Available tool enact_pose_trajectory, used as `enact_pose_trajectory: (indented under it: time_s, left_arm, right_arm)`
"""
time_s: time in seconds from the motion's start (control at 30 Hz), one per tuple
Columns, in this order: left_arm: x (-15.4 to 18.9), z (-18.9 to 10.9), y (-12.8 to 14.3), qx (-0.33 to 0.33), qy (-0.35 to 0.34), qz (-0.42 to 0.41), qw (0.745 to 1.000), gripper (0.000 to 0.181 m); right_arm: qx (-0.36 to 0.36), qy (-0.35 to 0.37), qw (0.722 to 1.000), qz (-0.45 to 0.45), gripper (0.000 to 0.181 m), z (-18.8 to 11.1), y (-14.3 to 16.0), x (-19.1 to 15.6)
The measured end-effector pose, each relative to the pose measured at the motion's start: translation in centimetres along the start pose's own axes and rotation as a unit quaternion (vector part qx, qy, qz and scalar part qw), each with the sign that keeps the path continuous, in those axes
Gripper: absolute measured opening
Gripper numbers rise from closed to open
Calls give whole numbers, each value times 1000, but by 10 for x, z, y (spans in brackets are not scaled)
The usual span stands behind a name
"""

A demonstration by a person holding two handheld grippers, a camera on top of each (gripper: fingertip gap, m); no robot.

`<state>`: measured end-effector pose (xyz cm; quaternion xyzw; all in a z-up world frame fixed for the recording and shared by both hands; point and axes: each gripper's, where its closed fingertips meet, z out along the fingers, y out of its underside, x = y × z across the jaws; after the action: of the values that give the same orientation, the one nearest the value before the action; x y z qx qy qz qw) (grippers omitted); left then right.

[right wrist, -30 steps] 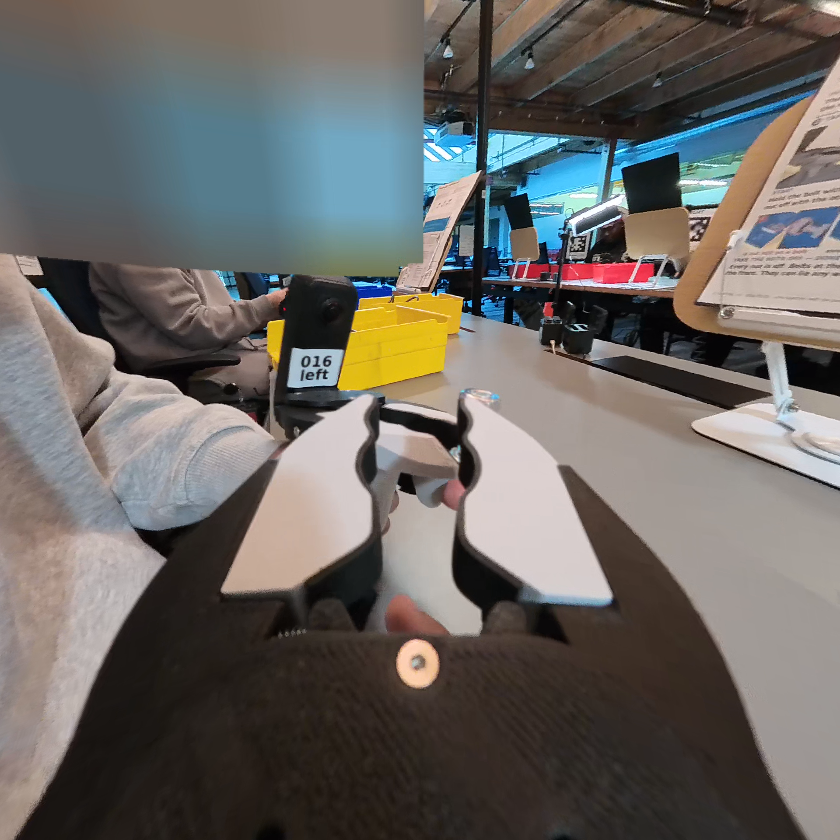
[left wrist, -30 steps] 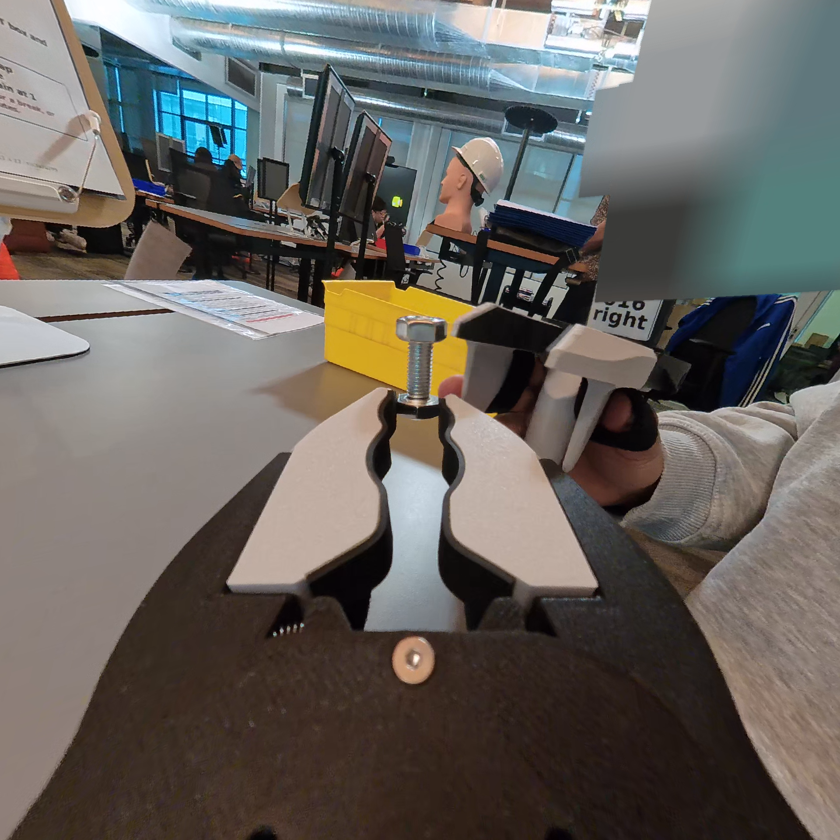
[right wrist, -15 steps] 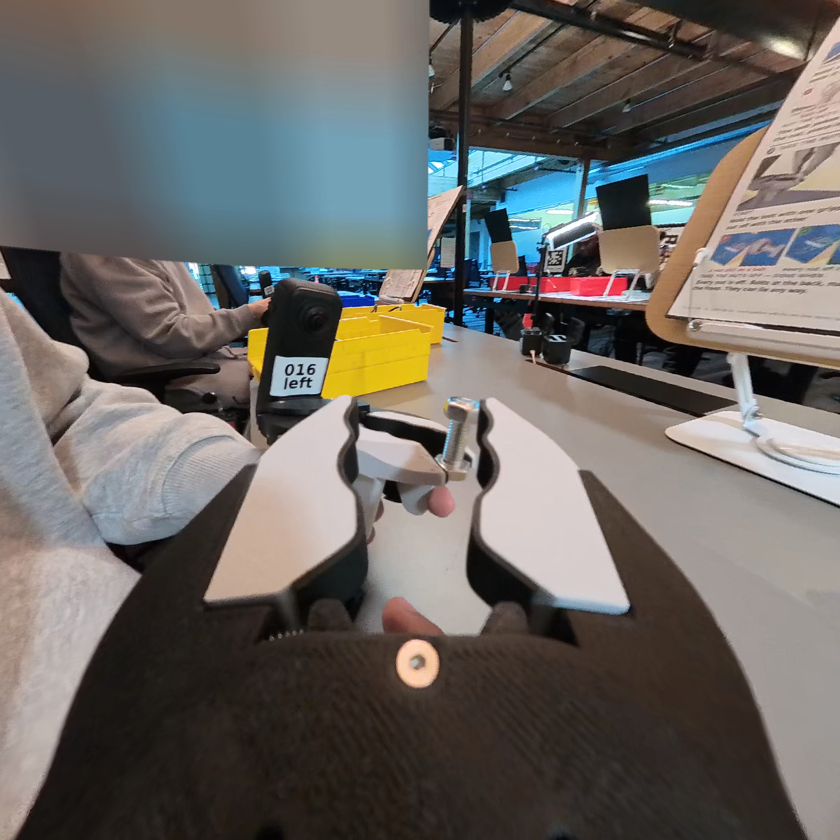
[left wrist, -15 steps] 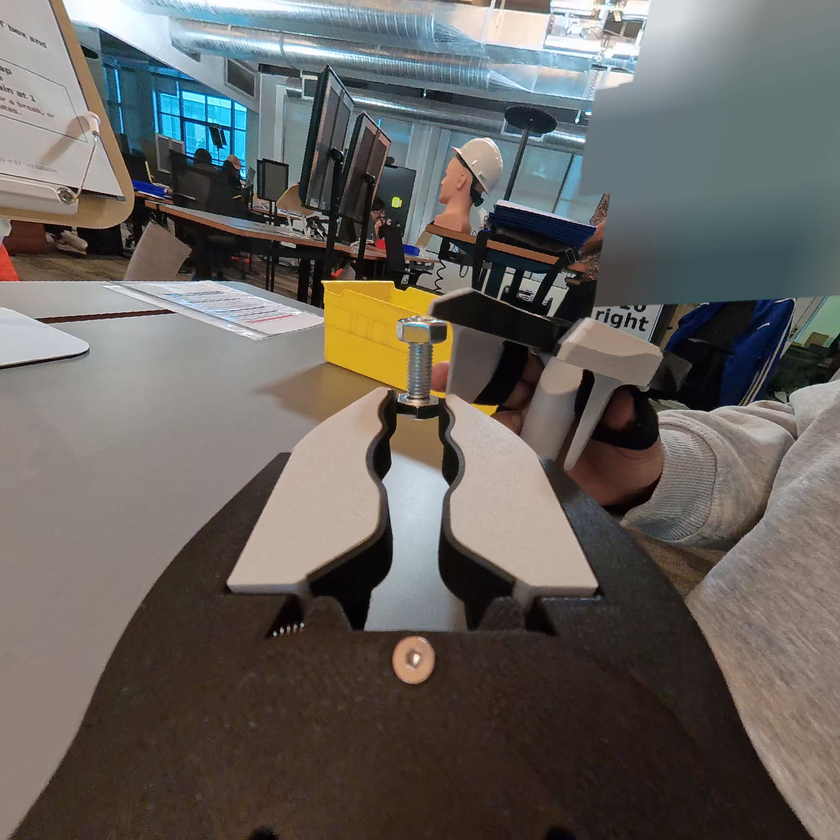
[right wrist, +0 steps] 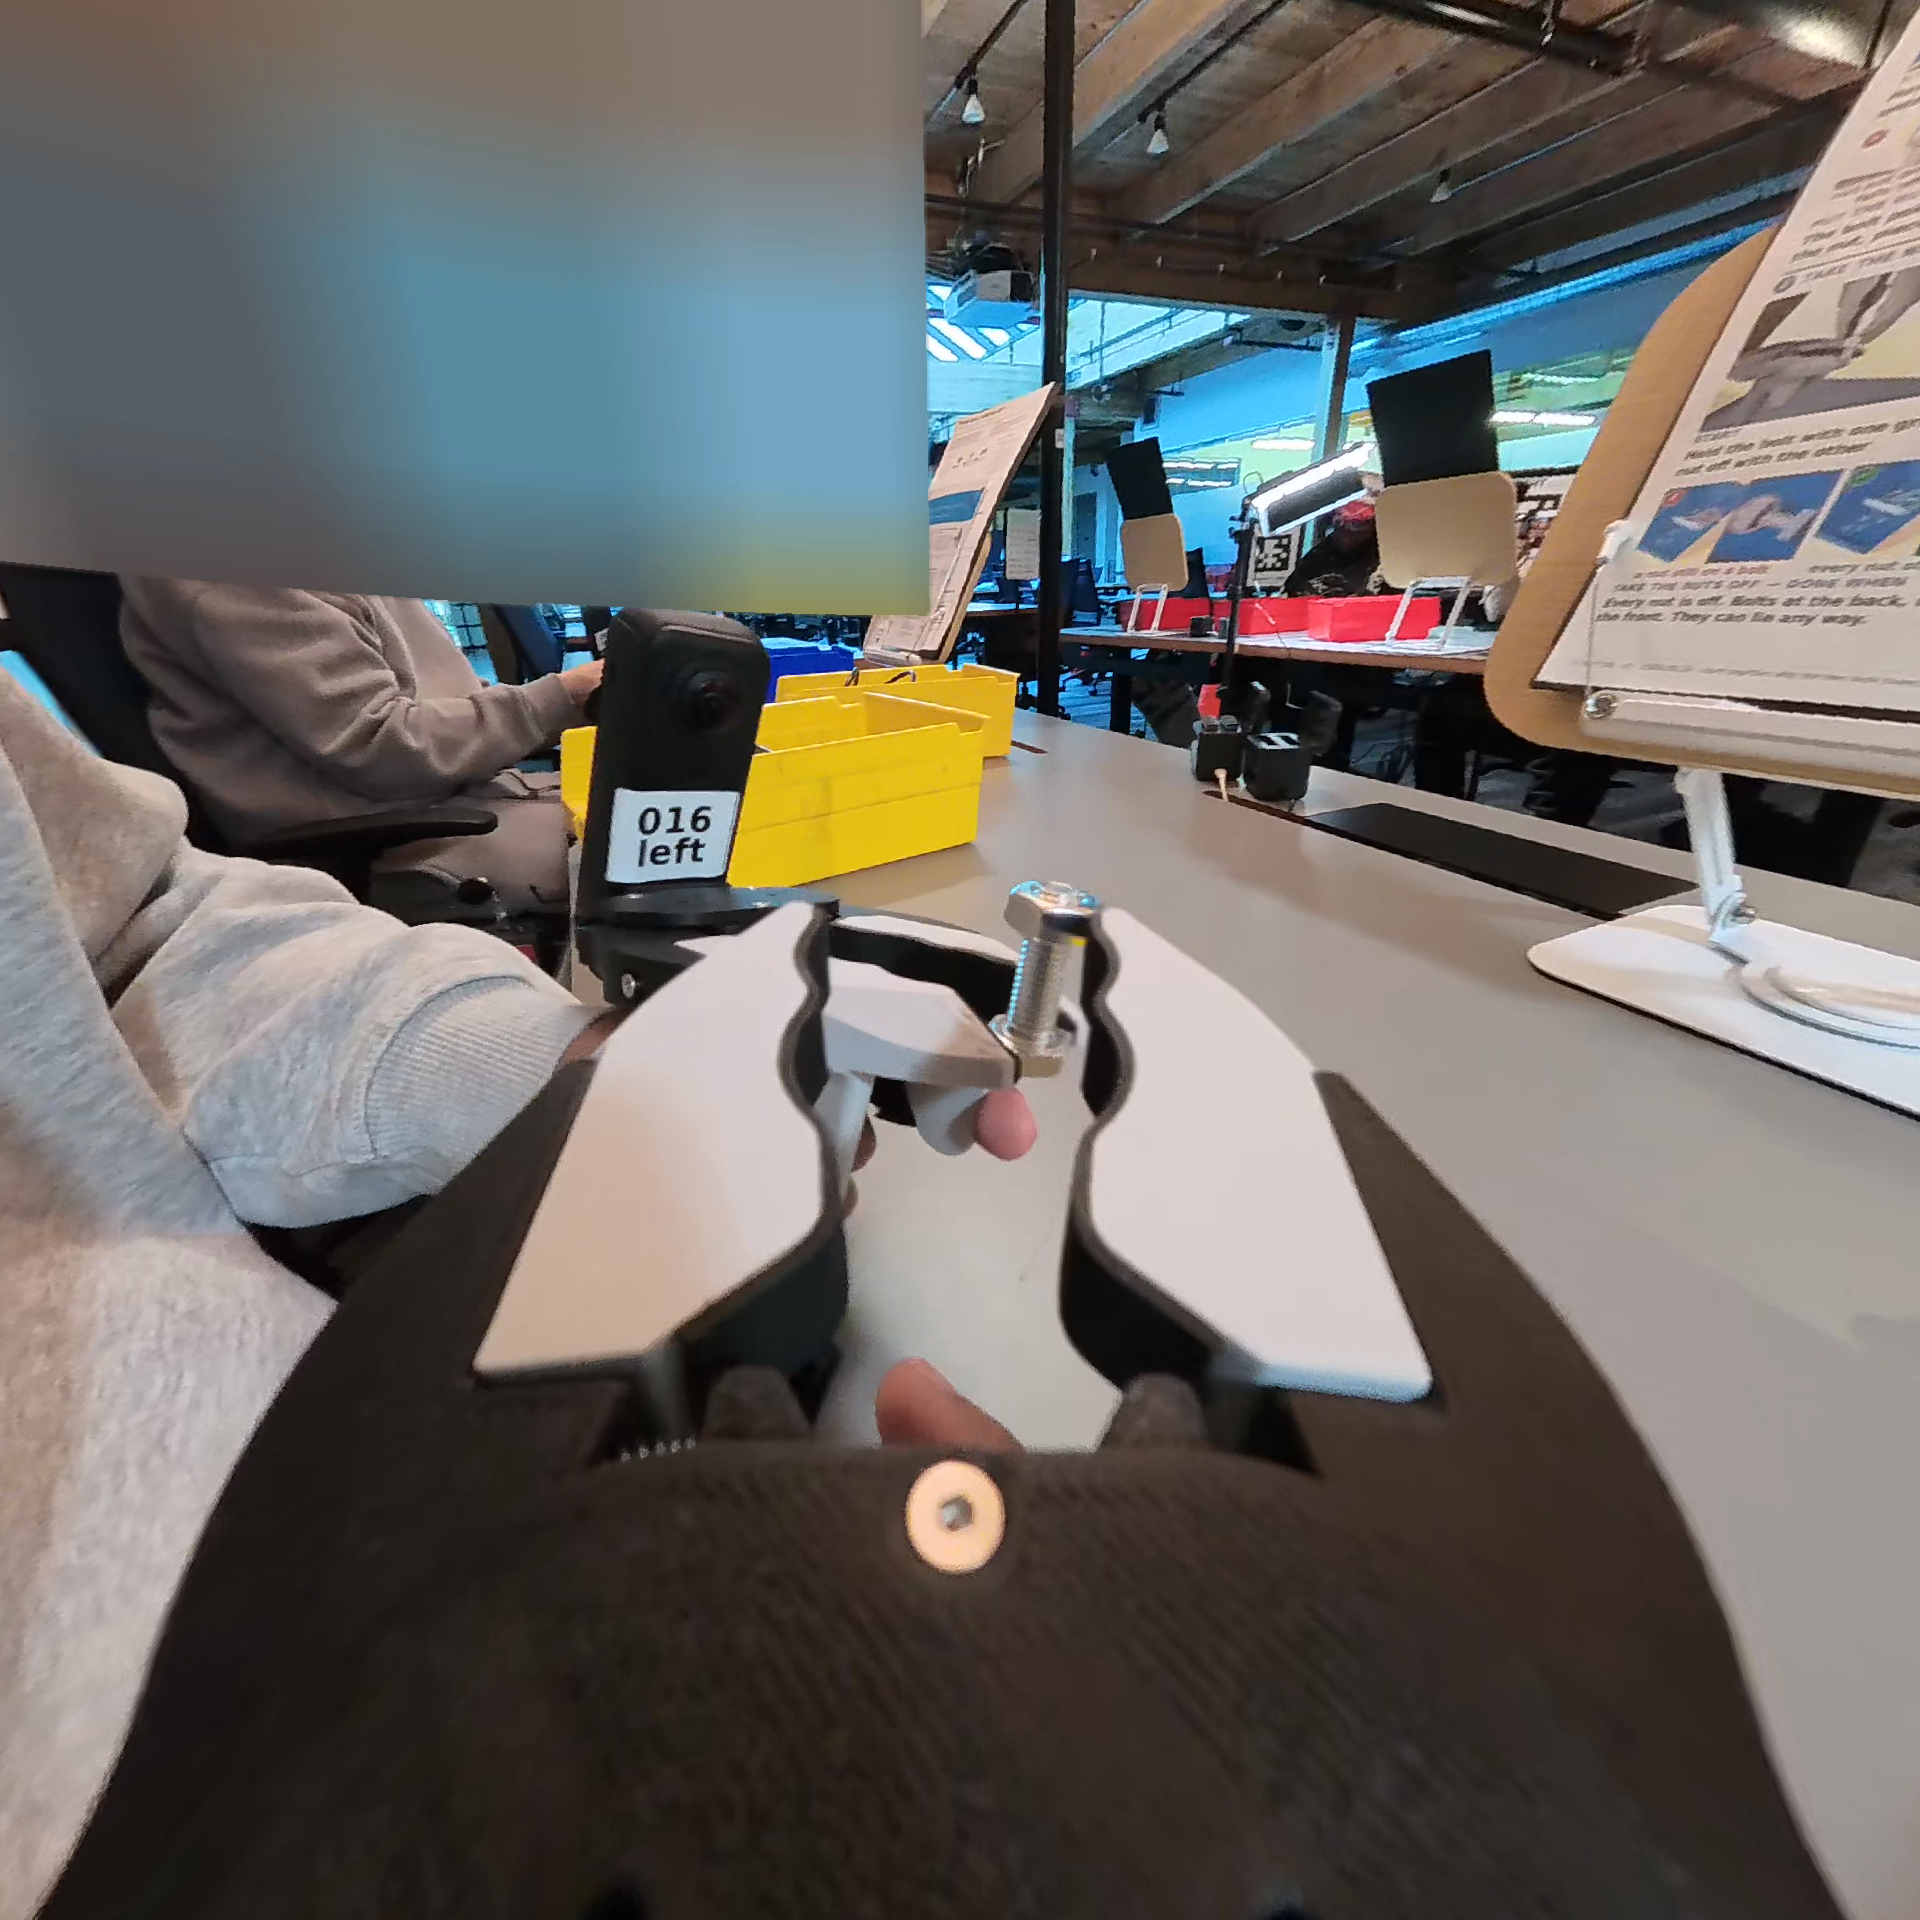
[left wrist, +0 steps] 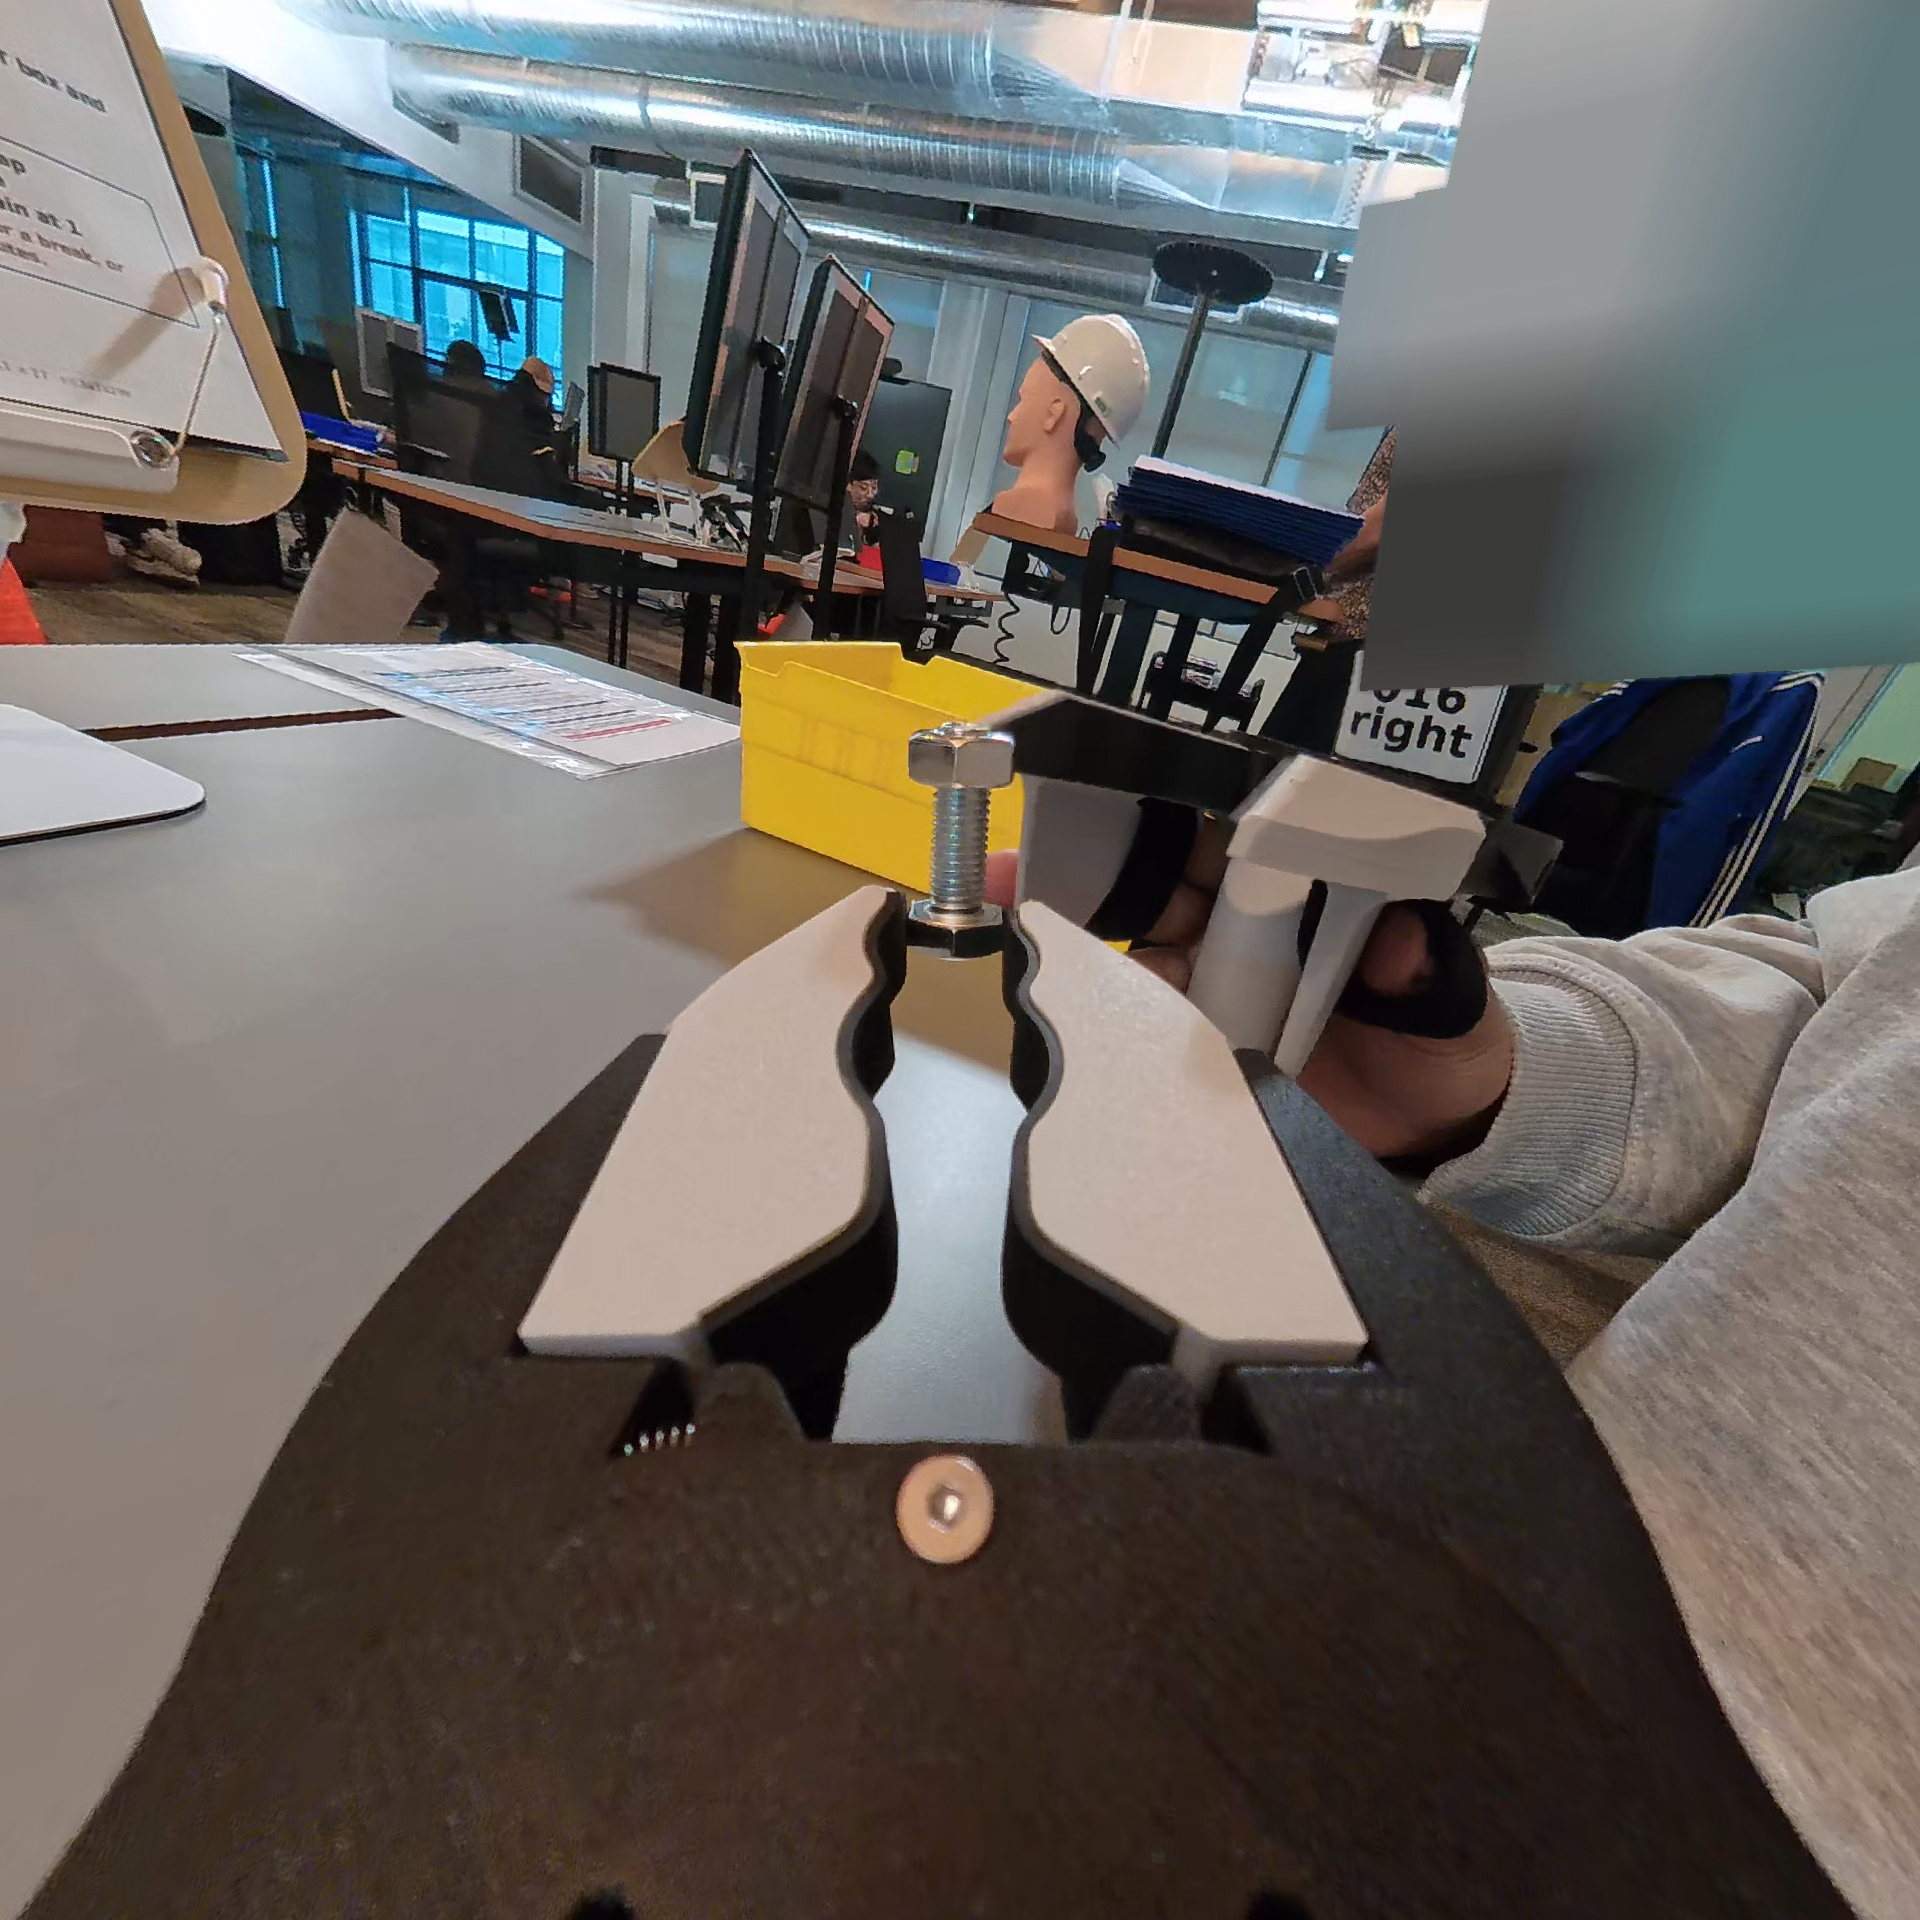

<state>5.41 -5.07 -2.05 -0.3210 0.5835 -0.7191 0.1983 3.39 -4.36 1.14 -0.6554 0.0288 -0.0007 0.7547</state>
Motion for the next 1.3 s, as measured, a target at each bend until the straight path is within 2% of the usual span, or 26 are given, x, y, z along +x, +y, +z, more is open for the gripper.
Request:
enact_pose_trajectory:
  time_s: [0.13, 0.33, 0.53, 0.77, 0.87, 0.93, 1.07, 1.23, 1.3]
  left_arm:
    - [-1, 0, 0, 1, -1, -1, 1000, 18]
    - [0, 0, 0, 0, 0, 0, 1000, 18]
    - [-1, 0, 0, 0, -1, -1, 1000, 18]
    - [0, 0, 0, 0, 0, 0, 1000, 18]
    - [-1, 0, 0, 1, -1, -2, 1000, 18]
    - [0, 0, 0, 0, 0, -2, 1000, 18]
    - [0, 0, 0, -1, 1, 0, 1000, 18]
    - [-1, 0, 0, 0, -1, -3, 1000, 18]
    - [-1, 0, 0, 0, -1, -2, 1000, 18]
  right_arm:
    - [1, -10, 1000, -8, 32, -2, -2, -4]
    - [-2, 8, 1000, 1, 49, 1, 1, 3]
    - [1, -5, 1000, -2, 37, -1, -1, -1]
    - [-2, 1, 1000, 5, 46, 0, 1, 1]
    - [0, -7, 1000, 5, 32, -2, -1, -1]
    - [3, 2, 1000, 3, 33, -2, -2, 2]
    - [2, 8, 1000, 7, 49, 0, 1, 5]
    - [1, -3, 1000, -1, 37, -1, 0, 0]
    - [0, 7, 1000, 0, 44, 0, 1, 4]
